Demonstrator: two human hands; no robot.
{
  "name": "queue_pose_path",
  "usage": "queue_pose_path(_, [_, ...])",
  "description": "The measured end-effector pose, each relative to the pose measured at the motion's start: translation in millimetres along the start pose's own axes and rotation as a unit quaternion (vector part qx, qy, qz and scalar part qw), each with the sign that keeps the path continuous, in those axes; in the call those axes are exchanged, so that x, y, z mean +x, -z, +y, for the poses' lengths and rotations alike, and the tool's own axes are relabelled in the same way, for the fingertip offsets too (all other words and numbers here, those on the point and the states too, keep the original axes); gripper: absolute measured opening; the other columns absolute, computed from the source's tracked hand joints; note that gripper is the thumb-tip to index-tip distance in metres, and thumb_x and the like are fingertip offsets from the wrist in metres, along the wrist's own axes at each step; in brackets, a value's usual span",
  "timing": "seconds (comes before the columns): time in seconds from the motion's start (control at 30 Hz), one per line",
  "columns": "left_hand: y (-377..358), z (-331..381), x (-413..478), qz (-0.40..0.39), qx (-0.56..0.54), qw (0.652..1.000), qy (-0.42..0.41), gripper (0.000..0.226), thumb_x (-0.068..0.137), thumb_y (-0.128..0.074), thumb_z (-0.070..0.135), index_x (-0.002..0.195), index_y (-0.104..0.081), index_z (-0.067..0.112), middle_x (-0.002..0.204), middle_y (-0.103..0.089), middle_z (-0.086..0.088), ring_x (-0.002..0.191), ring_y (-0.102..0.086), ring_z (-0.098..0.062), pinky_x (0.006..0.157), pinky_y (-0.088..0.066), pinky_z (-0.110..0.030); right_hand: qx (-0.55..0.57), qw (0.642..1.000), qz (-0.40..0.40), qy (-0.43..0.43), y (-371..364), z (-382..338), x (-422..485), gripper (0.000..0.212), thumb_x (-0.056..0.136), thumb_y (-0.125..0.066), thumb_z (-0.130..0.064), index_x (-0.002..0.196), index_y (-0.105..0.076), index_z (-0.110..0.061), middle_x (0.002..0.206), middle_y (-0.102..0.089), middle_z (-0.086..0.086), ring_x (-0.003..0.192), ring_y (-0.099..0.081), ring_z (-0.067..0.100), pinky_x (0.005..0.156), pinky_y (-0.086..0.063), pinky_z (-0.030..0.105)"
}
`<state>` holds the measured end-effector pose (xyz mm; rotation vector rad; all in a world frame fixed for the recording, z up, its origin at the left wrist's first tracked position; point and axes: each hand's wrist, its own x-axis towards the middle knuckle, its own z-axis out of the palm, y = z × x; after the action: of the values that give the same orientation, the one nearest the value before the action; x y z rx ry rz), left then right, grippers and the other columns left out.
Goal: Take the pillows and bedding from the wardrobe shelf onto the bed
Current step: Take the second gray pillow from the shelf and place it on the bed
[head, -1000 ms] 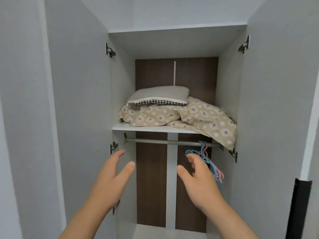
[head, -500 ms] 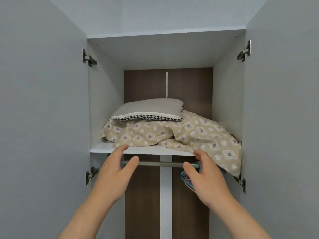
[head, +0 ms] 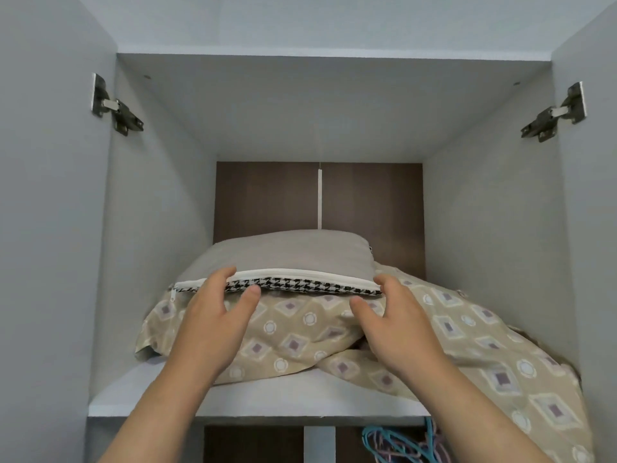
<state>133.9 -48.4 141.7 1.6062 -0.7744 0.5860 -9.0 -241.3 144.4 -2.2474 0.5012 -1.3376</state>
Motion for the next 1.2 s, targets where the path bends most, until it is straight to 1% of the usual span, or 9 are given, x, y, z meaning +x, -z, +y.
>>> queue_pose_path(0.07, [-7.8,-11.0,22.5,0.006,0.002,1.000,-0.007,0.057,0.083,-0.051,0.055,0.135,-0.044,0.033,0.127,-0.054,0.011,0.108,-0.052,-0.011,0.088,-0.048,-0.044,-0.011,1.000,0.009,-0.003,-13.8,0.4,18.1,0.067,0.083,-0.049,-0.057,0.141,-0.039,-0.025,0.143,-0.045,-0.002,0.131,-0.039,0.019,0.104,-0.035,0.038])
queue_pose_path(0.17, [-17.3,-25.0,61.8,0.023,0.032,0.999,-0.016,0.056,0.086,-0.052,0.052,0.137,-0.044,0.028,0.140,-0.048,0.004,0.115,-0.045,-0.012,0.091,-0.035,-0.032,-0.028,0.999,0.024,-0.002,-31.2,-1.6,49.0,0.066,0.084,-0.050,-0.055,0.140,-0.040,-0.021,0.141,-0.046,0.001,0.129,-0.040,0.021,0.101,-0.035,0.036])
queue_pose_path(0.3, [-28.4,-40.7,114.5,0.039,0.089,0.995,-0.002,0.062,0.087,-0.052,0.049,0.138,-0.044,0.016,0.144,-0.046,-0.007,0.129,-0.043,-0.025,0.101,-0.035,-0.039,-0.080,0.996,0.042,-0.007,-47.3,-5.5,93.8,0.066,0.085,-0.051,-0.051,0.139,-0.042,-0.014,0.136,-0.048,0.011,0.124,-0.042,0.030,0.099,-0.036,0.041])
queue_pose_path(0.43, [-39.8,-55.0,167.5,0.037,0.195,0.980,0.013,0.063,0.085,-0.052,0.050,0.129,-0.050,0.005,0.135,-0.053,-0.017,0.124,-0.046,-0.035,0.097,-0.037,-0.039,-0.153,0.986,0.045,-0.051,-63.5,-12.4,143.5,0.068,0.083,-0.048,-0.059,0.127,-0.048,-0.008,0.128,-0.052,0.017,0.117,-0.044,0.037,0.094,-0.039,0.043])
queue_pose_path(0.53, [-49.6,-64.6,202.6,0.022,0.279,0.959,0.042,0.062,0.081,-0.047,0.057,0.112,-0.056,0.004,0.120,-0.060,-0.020,0.111,-0.052,-0.039,0.088,-0.042,-0.040,-0.170,0.977,0.012,-0.130,-75.1,-12.9,178.0,0.085,0.080,-0.046,-0.070,0.136,-0.043,-0.006,0.136,-0.049,0.017,0.124,-0.043,0.036,0.097,-0.039,0.042])
queue_pose_path(0.63, [-53.4,-78.3,228.2,-0.015,0.337,0.936,0.101,0.078,0.077,-0.040,0.070,0.118,-0.060,0.006,0.123,-0.061,-0.017,0.112,-0.055,-0.038,0.091,-0.044,-0.040,-0.135,0.971,-0.020,-0.197,-85.3,-7.7,202.3,0.098,0.075,-0.044,-0.078,0.141,-0.042,-0.005,0.144,-0.047,0.014,0.129,-0.042,0.035,0.103,-0.037,0.041])
queue_pose_path(0.83, [-61.3,-111.1,243.2,-0.108,0.255,0.944,0.179,0.096,0.066,-0.037,0.085,0.133,-0.056,0.018,0.141,-0.052,-0.010,0.126,-0.049,-0.031,0.104,-0.037,-0.039,-0.172,0.954,-0.036,-0.244,-112.1,15.3,217.5,0.106,0.062,-0.040,-0.088,0.132,-0.055,-0.010,0.135,-0.056,0.010,0.121,-0.051,0.032,0.094,-0.042,0.039])
queue_pose_path(1.0, [-78.8,-137.6,224.6,-0.027,0.298,0.938,0.176,0.111,0.049,-0.032,0.095,0.127,-0.057,0.020,0.127,-0.063,-0.006,0.112,-0.059,-0.029,0.090,-0.045,-0.037,-0.197,0.961,-0.030,-0.191,-133.3,33.5,215.8,0.085,0.067,-0.045,-0.083,0.113,-0.066,-0.015,0.115,-0.068,0.006,0.107,-0.060,0.030,0.082,-0.047,0.036])
queue_pose_path(1.2, [-95.9,-154.9,213.8,-0.020,0.310,0.943,0.121,0.067,0.067,-0.046,0.075,0.104,-0.061,0.020,0.106,-0.069,-0.004,0.096,-0.063,-0.029,0.081,-0.049,-0.037,-0.179,0.979,0.024,-0.097,-148.2,49.4,203.7,0.056,0.081,-0.055,-0.066,0.099,-0.052,-0.012,0.099,-0.069,0.007,0.094,-0.064,0.029,0.071,-0.047,0.034])
